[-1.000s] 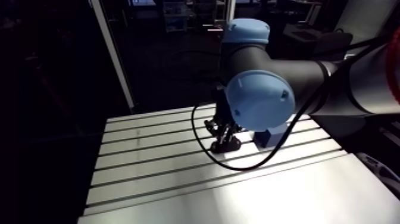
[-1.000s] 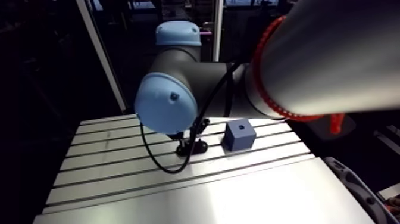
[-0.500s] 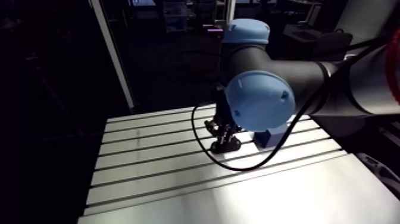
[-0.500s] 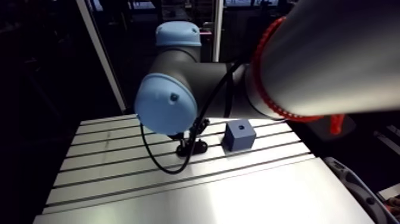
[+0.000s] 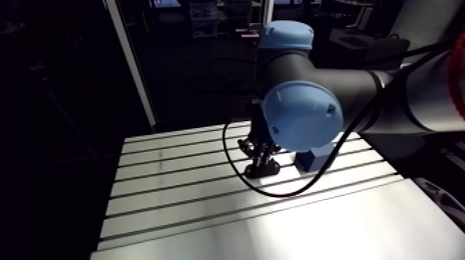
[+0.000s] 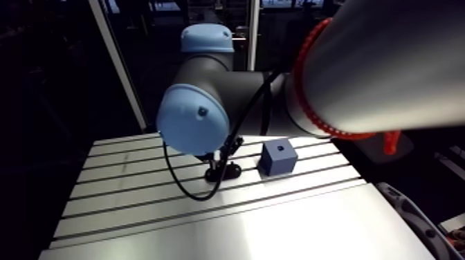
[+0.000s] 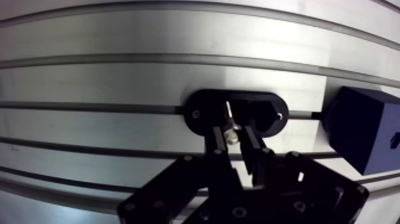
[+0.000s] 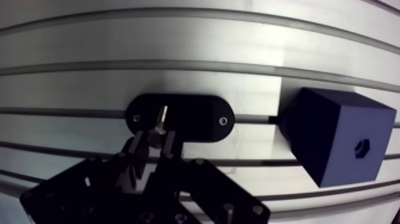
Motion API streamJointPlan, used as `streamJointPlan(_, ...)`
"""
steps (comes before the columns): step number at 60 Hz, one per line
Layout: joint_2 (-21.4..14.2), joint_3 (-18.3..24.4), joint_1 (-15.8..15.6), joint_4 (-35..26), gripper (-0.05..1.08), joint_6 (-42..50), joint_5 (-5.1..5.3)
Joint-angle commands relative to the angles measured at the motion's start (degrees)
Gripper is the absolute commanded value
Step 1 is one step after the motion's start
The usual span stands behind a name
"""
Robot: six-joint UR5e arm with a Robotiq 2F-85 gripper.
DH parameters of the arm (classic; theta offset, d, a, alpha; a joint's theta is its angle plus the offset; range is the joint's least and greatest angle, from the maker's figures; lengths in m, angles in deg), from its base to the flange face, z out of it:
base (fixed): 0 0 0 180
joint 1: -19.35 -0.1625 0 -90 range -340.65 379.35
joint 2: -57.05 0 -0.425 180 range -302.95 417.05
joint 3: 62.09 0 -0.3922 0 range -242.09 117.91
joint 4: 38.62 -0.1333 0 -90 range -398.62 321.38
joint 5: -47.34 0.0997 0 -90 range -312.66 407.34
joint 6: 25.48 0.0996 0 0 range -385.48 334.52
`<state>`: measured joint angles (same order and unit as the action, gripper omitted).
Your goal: Pick up the M10 bolt and insert it into the hex recess until seated.
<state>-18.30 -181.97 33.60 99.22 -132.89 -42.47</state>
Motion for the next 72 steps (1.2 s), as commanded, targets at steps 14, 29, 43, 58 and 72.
streamJointPlan(14,-1.20,1.23,-0.01,-1.36,0.79,-0.04,0.20)
streamJointPlan(29,-2.88,3.40,-0.08,-3.63,0.83,0.05,0.72)
streamJointPlan(43,-4.04,6.37,0.39,-6.47,0.87,-0.03,0.64)
streamJointPlan(58,-5.52,10.65,1.34,-11.76,0.95,-4.50,0.72)
streamJointPlan(72,-5.72,18.32,3.60,-21.39,0.99,-18.05,0.82)
